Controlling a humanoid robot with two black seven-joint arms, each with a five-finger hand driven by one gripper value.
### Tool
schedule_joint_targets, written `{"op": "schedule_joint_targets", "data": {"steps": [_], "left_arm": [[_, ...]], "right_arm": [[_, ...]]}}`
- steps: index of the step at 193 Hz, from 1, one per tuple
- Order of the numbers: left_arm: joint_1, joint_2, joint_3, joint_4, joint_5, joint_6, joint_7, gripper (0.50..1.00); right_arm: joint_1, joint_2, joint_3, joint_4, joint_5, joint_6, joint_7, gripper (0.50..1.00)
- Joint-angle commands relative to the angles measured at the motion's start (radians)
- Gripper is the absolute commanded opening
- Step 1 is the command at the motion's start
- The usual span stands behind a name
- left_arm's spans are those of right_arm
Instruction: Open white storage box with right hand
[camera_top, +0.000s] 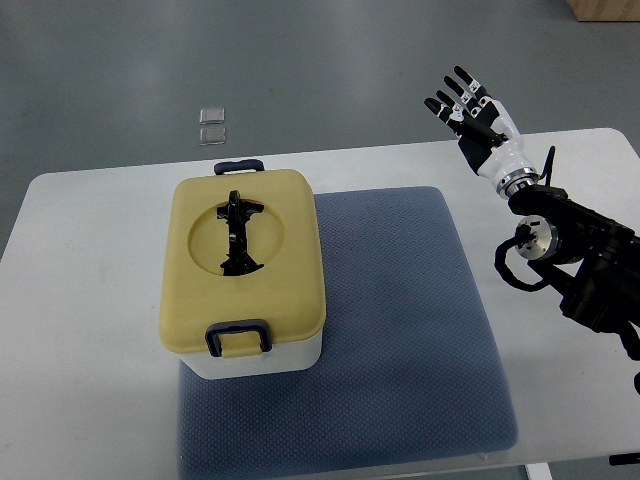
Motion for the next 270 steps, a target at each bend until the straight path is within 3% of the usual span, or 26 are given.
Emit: {"op": "schedule_joint_targets", "data": {"steps": [1,227,270], "left_arm": [[0.000,0.000,0.000,0.002,-0.002,0.000,0.000,1.000],[-0.008,0.000,0.000,0.010,-0.002,0.011,0.000,1.000],[-0.008,0.000,0.000,0.010,-0.002,0.011,0.000,1.000]], "right_arm": [[0.000,0.000,0.000,0.000,-0.001,0.000,0.000,0.930],[0.005,-0.008,-0.003,-0.008,-0.017,0.003,0.000,0.930],[0.077,-0.025,-0.026,0.000,-0.062,0.011,0.003,0.930]]}}
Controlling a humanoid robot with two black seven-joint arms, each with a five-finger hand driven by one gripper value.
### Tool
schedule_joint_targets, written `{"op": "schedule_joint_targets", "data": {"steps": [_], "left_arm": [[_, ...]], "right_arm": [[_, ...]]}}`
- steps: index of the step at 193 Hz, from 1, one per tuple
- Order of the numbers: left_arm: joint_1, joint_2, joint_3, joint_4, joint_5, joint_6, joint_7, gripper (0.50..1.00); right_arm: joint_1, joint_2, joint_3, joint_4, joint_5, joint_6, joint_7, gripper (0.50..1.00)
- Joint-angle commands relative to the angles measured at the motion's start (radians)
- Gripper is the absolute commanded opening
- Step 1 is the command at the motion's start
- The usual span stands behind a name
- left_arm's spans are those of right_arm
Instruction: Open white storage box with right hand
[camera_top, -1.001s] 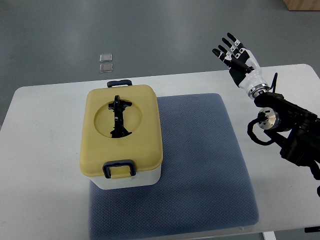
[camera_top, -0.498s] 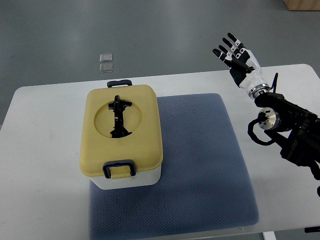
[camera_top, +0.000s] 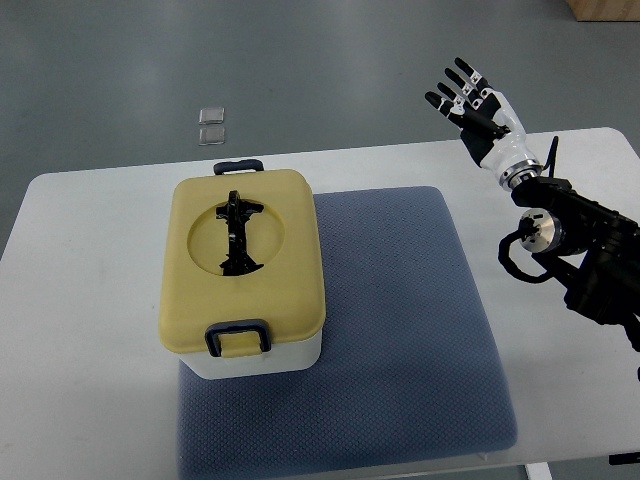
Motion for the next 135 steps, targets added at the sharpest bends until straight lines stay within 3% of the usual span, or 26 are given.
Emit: {"op": "schedule_joint_targets", "data": {"steps": [1,43,74,135], "left_arm": [[0.000,0.000,0.000,0.000,0.000,0.000,0.000,1.000],[0.000,0.000,0.000,0.000,0.000,0.000,0.000,1.000],[0.000,0.000,0.000,0.000,0.000,0.000,0.000,1.000],[0.000,0.000,0.000,0.000,0.000,0.000,0.000,1.000]], "right_arm": [[0.038,-0.009,-0.008,0.006,-0.040,0.006,0.001,0.930],[0.213,-0.026,-0.094,0.009,-0.284,0.018,0.000,0.930],[0.387,-0.037,-0.168,0.017,-0.491,0.090,0.000,0.930],[0.629,-0.018,-0.322,0.235,-0.995,0.187,0.034,0.930]]}}
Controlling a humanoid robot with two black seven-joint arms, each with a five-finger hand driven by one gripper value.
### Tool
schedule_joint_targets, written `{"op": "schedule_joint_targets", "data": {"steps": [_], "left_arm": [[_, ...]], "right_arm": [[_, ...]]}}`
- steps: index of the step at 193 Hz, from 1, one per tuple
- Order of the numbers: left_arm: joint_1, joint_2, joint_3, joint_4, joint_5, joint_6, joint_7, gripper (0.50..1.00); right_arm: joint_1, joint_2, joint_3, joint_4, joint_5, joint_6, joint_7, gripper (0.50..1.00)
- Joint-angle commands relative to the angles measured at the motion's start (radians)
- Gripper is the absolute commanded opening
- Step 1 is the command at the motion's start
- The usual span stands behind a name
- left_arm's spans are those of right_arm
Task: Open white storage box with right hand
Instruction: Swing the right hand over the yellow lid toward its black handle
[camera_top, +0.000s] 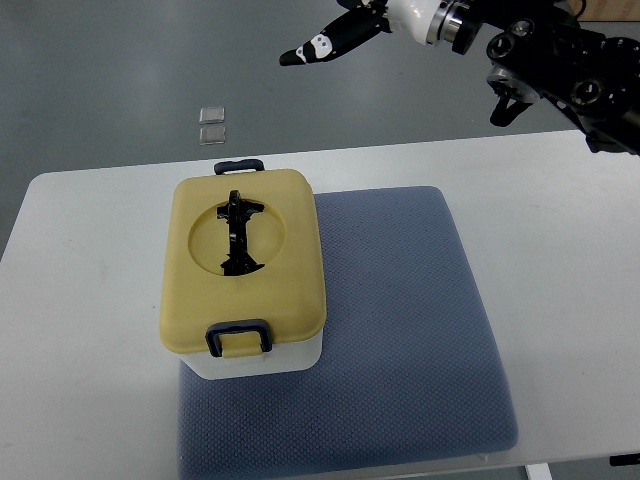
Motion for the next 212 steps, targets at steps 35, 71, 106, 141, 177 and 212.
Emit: {"op": "schedule_joint_targets", "data": {"steps": [35,71,106,141,177,212], "left_arm": [[0.000,0.000,0.000,0.000,0.000,0.000,0.000,1.000],[0.000,0.000,0.000,0.000,0.000,0.000,0.000,1.000],[0.000,0.000,0.000,0.000,0.000,0.000,0.000,1.000],[0.000,0.000,0.000,0.000,0.000,0.000,0.000,1.000],[0.000,0.000,0.000,0.000,0.000,0.000,0.000,1.000],[0.000,0.000,0.000,0.000,0.000,0.000,0.000,1.000]], "right_arm": [[0.149,0.106,-0.026,0.127,-0.400,0.124,0.051,0.930],[0.166,0.200,-0.069,0.127,-0.486,0.162,0.049,0.926],[0.147,0.211,-0.103,0.127,-0.654,0.155,0.053,0.915],[0.147,0.200,-0.105,0.127,-0.689,0.155,0.065,0.885],[0.147,0.186,-0.103,0.138,-0.695,0.165,0.074,0.834],[0.116,0.187,-0.105,0.142,-0.724,0.165,0.074,0.819]]}}
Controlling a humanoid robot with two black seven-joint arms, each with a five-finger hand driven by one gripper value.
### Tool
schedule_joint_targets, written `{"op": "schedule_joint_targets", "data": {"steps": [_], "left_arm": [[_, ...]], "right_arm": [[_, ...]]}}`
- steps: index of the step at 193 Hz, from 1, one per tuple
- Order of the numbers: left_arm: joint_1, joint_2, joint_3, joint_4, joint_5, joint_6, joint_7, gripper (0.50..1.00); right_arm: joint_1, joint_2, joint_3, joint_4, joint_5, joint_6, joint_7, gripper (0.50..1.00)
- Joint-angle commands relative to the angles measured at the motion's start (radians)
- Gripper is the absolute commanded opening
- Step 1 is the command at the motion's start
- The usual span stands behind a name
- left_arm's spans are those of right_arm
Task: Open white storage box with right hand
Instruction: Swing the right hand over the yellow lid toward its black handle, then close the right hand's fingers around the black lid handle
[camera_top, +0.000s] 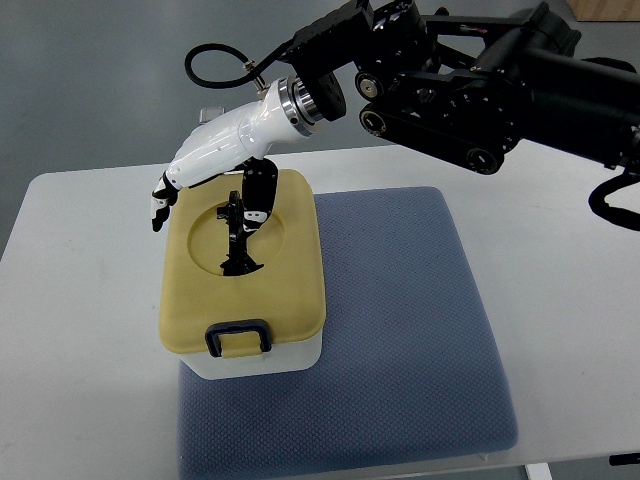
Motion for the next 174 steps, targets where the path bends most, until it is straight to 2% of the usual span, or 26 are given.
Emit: {"op": "schedule_joint_targets", "data": {"steps": [1,31,60,77,152,174], "left_arm": [[0.000,0.000,0.000,0.000,0.000,0.000,0.000,1.000],[0.000,0.000,0.000,0.000,0.000,0.000,0.000,1.000],[0.000,0.000,0.000,0.000,0.000,0.000,0.000,1.000],[0.000,0.000,0.000,0.000,0.000,0.000,0.000,1.000],[0.000,0.000,0.000,0.000,0.000,0.000,0.000,1.000],[0.000,0.000,0.000,0.000,0.000,0.000,0.000,1.000]], "right_arm": [[-0.018,-0.001,0.000,0.001,-0.015,0.000,0.000,0.819],[-0.035,-0.009,-0.010,0.001,-0.058,-0.010,0.000,0.789],[-0.036,-0.027,-0.008,0.001,-0.058,-0.012,0.000,0.695],[-0.036,-0.033,-0.008,0.001,-0.058,-0.012,0.000,0.668],[-0.026,-0.051,0.001,0.059,-0.047,-0.003,0.000,0.670],[-0.027,-0.053,0.004,0.070,-0.047,-0.013,0.000,0.654]]}}
